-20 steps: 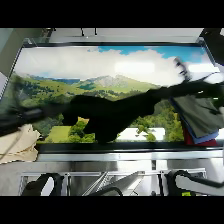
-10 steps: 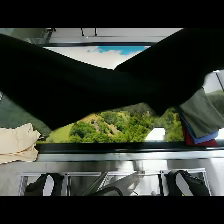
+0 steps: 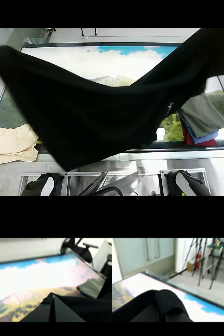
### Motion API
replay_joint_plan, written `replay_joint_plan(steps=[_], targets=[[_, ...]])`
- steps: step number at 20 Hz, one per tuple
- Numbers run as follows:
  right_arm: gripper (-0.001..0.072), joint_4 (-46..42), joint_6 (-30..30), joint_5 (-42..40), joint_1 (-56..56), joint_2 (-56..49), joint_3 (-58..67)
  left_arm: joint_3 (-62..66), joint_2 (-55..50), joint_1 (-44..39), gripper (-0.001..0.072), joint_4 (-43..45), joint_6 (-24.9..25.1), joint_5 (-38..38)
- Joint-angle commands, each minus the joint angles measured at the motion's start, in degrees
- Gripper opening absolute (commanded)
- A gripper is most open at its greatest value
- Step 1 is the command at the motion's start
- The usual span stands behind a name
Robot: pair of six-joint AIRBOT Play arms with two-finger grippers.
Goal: Fold the shirts.
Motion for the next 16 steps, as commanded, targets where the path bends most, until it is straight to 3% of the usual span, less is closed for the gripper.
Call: replay_joint_plan(steps=[1, 5, 9, 10, 11, 12, 13, 16], targets=[[0.0019, 2.5, -3.6, 3.0, 4.2, -12.7, -3.9, -8.2, -11.2, -7.3, 0.0012, 1.4, 4.0, 5.4], [0.0019, -5.0, -3.5, -4.9, 16.3, -33.1, -6.0, -10.8, -26.0, -9.8, 0.0011, 3.9, 6.4, 11.6], [0.0032, -1.0, -3.5, -18.2, 18.8, -45.8, -6.0, -10.8, -36.5, -9.8, 0.0012, 4.2, 6.6, 18.4], [0.016, 1.0, -3.5, -19.1, 18.6, -47.1, -6.0, -10.6, -38.3, -9.8, 0.0015, 4.1, 6.6, 19.7], [0.0307, 2.0, -3.5, -19.5, 17.8, -47.7, -6.0, -9.6, -39.8, -9.7, 0.0069, 4.2, 6.6, 19.4], [0.0311, 2.0, -3.5, -19.3, 17.0, -47.6, -5.9, -7.8, -41.2, -9.7, 0.0461, 4.2, 6.5, 17.7], [0.0311, 1.9, -3.5, -18.5, 15.9, -47.2, -6.0, -5.6, -42.4, -9.7, 0.0691, 4.3, 5.8, 15.8], [0.0311, -1.4, 1.9, -9.3, 9.1, -44.0, -6.0, 0.9, -43.6, -8.7, 0.0693, 6.4, 0.6, 6.3]])
